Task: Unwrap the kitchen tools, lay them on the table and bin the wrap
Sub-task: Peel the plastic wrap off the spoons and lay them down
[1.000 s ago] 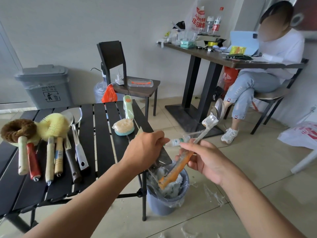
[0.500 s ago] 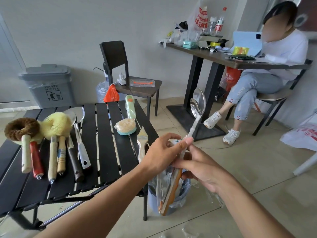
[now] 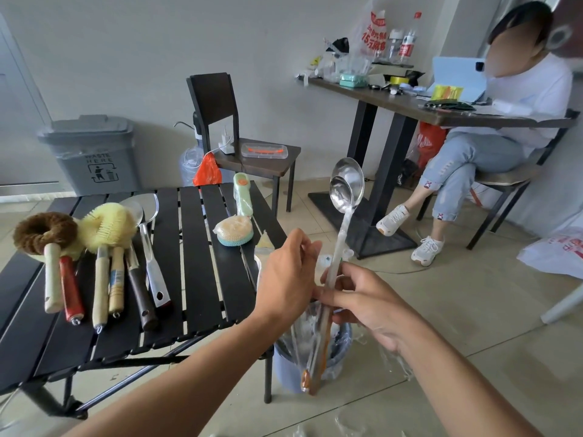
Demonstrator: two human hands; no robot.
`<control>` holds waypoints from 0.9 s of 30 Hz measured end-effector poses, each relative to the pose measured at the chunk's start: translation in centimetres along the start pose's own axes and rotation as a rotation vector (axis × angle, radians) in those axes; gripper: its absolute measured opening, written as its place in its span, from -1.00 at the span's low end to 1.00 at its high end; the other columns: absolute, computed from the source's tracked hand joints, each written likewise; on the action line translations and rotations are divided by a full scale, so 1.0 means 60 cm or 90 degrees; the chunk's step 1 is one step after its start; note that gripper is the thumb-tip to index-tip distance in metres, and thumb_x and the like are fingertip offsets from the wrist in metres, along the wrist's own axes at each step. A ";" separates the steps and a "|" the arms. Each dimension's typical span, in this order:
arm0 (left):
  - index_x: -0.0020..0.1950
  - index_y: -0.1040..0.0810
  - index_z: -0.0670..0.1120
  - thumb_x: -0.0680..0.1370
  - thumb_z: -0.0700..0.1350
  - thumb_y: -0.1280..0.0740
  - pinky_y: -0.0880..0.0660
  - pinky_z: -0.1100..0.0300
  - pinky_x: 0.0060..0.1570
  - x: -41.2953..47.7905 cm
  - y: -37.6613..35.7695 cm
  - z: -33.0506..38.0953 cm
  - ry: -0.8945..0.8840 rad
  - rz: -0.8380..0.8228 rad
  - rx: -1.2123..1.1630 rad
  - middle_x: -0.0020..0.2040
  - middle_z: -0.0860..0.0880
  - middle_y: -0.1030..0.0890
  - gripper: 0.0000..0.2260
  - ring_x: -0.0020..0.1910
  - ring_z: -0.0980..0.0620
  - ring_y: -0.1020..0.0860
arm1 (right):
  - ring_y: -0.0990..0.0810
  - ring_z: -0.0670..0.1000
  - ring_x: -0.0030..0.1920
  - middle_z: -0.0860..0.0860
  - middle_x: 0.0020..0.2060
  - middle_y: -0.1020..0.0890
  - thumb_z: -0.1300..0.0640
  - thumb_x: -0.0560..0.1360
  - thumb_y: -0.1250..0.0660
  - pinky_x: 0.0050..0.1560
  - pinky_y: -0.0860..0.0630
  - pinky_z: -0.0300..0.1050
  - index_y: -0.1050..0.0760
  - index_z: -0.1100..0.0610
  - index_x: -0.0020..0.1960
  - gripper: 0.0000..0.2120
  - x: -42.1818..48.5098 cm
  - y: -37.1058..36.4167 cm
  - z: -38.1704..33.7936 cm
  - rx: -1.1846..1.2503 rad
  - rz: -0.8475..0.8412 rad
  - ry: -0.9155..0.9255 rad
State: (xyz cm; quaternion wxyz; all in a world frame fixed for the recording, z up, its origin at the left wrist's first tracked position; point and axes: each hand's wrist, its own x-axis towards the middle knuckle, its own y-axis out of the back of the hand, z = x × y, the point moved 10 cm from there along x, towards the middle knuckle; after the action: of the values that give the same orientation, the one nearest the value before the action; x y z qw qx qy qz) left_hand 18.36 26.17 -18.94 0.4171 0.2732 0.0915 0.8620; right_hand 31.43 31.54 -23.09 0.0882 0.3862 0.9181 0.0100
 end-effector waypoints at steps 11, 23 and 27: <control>0.01 -0.46 -0.07 0.75 -0.08 -0.26 -0.44 0.37 -0.38 0.009 -0.009 -0.014 0.010 -0.020 -0.125 -0.07 0.14 -0.66 -0.86 -0.38 0.22 -0.56 | -0.68 0.00 -0.30 -0.04 -0.29 -0.65 -0.02 0.48 -0.63 -0.29 -0.60 -0.16 -0.61 0.09 0.10 -0.68 0.007 0.000 0.010 -0.045 0.040 0.008; -0.02 -0.59 -0.04 0.65 0.18 -0.38 -0.56 0.03 -0.18 0.002 -0.056 -0.017 0.081 -0.177 -0.188 -0.17 -0.16 -0.68 -0.71 -0.27 0.02 -0.60 | -0.77 0.02 -0.11 -0.14 -0.21 -0.69 -0.02 0.45 -0.65 -0.23 -0.69 -0.07 -0.66 -0.21 0.12 -0.70 -0.006 -0.006 0.007 -0.073 -0.022 0.005; -0.11 -0.53 -0.10 0.67 0.07 -0.40 -0.54 0.07 -0.29 0.008 -0.034 -0.026 0.070 -0.075 -0.198 -0.21 -0.20 -0.62 -0.71 -0.34 -0.02 -0.56 | -0.78 0.10 -0.12 -0.12 -0.22 -0.70 -0.02 0.41 -0.66 -0.20 -0.70 -0.03 -0.67 -0.09 0.10 -0.69 -0.006 -0.012 0.010 -0.058 -0.024 -0.001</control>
State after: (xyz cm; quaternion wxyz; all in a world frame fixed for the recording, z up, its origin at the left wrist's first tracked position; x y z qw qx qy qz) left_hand 18.61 27.95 -20.82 0.4983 0.1521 -0.0042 0.8535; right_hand 31.28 30.74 -23.67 0.1065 0.3646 0.9237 0.0499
